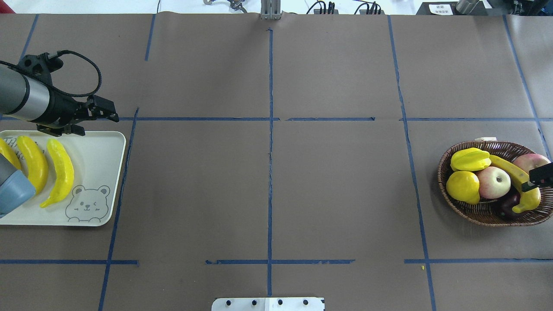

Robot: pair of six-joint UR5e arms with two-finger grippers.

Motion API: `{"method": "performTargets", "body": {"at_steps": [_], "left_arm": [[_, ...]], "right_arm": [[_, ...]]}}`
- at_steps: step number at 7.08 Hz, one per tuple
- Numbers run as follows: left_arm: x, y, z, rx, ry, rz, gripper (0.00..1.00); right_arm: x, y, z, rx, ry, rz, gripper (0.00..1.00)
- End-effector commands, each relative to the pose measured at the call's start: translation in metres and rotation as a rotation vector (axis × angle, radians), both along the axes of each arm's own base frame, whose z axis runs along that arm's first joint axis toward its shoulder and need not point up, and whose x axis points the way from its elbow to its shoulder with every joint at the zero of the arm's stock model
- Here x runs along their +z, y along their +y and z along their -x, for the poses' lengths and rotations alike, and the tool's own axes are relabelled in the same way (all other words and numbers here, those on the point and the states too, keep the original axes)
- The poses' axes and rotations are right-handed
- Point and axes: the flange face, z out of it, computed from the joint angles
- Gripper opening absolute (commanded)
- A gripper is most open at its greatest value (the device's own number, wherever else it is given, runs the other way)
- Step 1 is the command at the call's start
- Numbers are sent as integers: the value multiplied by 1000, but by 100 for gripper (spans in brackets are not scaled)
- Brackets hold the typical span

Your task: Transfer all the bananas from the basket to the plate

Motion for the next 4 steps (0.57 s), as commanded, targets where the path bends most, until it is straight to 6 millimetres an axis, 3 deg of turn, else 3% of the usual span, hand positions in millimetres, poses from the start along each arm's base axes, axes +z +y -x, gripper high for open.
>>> {"method": "performTargets", "body": {"at_steps": [1, 2, 3, 4], "left_arm": [[1, 0, 0, -1, -2, 2, 100], [1, 0, 0, -1, -2, 2, 100], [0, 0, 0, -1, -1, 0, 100], [1, 0, 0, -1, -2, 1, 100]], "right_arm": [[2, 1, 7, -15, 2, 4, 96], [4, 2, 6, -20, 1, -1, 33], [2, 2, 5, -18, -9, -20, 10], [-7, 2, 4, -9, -22, -50, 2]]}}
